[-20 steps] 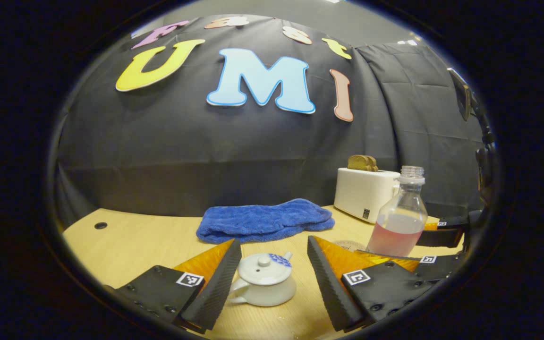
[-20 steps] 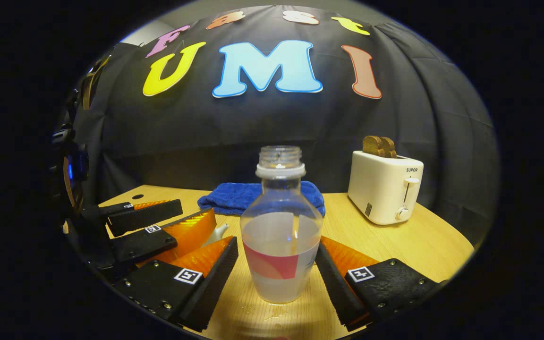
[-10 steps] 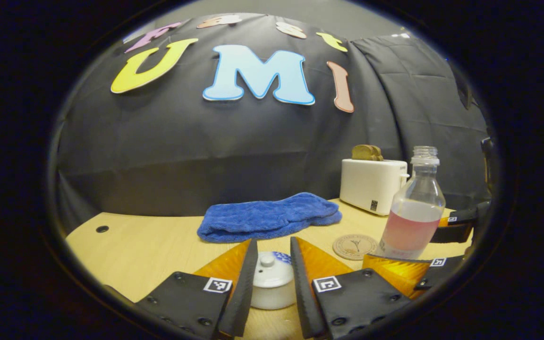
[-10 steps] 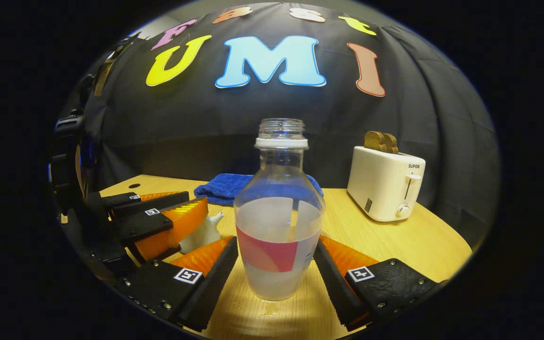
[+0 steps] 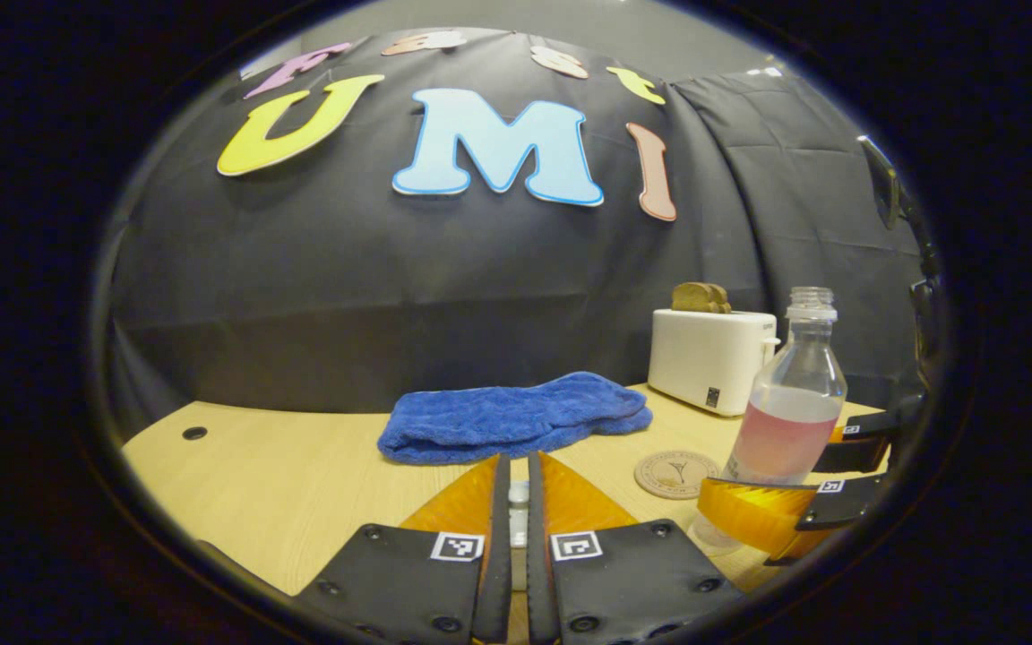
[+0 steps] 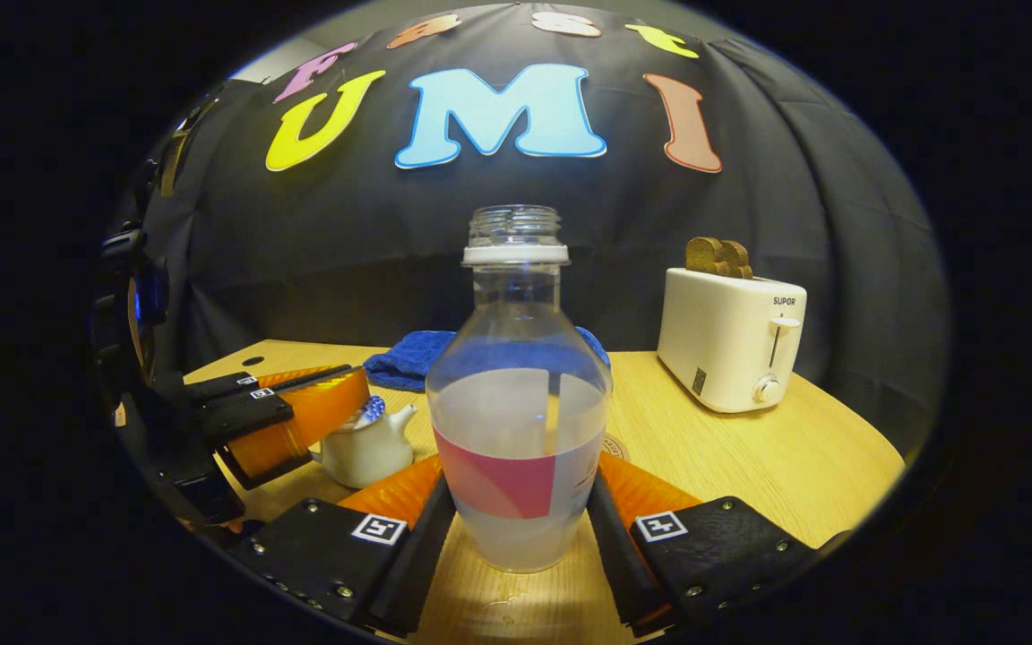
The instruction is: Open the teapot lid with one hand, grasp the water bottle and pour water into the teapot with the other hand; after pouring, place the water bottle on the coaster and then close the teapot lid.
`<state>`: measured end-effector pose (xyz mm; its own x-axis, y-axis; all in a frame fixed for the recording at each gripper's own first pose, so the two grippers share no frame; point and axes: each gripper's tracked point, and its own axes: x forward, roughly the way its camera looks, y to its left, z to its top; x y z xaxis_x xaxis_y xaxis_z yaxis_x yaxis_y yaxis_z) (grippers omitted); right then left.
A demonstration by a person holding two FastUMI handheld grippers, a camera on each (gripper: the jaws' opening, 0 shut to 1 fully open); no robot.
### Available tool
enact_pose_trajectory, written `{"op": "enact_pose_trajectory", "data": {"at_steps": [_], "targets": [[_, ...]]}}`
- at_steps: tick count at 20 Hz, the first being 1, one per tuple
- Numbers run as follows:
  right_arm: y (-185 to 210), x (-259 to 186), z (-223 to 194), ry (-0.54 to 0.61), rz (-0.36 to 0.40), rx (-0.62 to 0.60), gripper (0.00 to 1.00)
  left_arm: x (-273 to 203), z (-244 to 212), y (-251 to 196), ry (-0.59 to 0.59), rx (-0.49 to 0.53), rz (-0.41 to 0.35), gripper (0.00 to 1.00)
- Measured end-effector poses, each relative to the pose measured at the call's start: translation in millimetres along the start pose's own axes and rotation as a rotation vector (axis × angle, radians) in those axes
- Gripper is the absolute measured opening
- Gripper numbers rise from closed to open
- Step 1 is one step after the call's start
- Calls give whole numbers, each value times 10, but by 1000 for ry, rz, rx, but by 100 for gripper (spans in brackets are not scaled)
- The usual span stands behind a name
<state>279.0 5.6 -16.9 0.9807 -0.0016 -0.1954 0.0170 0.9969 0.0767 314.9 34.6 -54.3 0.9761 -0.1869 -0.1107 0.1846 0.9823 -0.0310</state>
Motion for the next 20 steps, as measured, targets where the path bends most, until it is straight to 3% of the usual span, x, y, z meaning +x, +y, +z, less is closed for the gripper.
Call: {"op": "enact_pose_trajectory", "data": {"at_steps": [7, 15, 20], "targets": [[28, -6, 22, -12, -3, -27, 75, -43, 104, 69, -62, -48, 7, 14], [81, -97, 23, -20, -62, -133, 75, -242, 370, 196, -142, -90, 29, 14], [-80, -118, 40, 0, -154, -328, 74, -506, 432, 554, -173, -89, 89, 14]]}}
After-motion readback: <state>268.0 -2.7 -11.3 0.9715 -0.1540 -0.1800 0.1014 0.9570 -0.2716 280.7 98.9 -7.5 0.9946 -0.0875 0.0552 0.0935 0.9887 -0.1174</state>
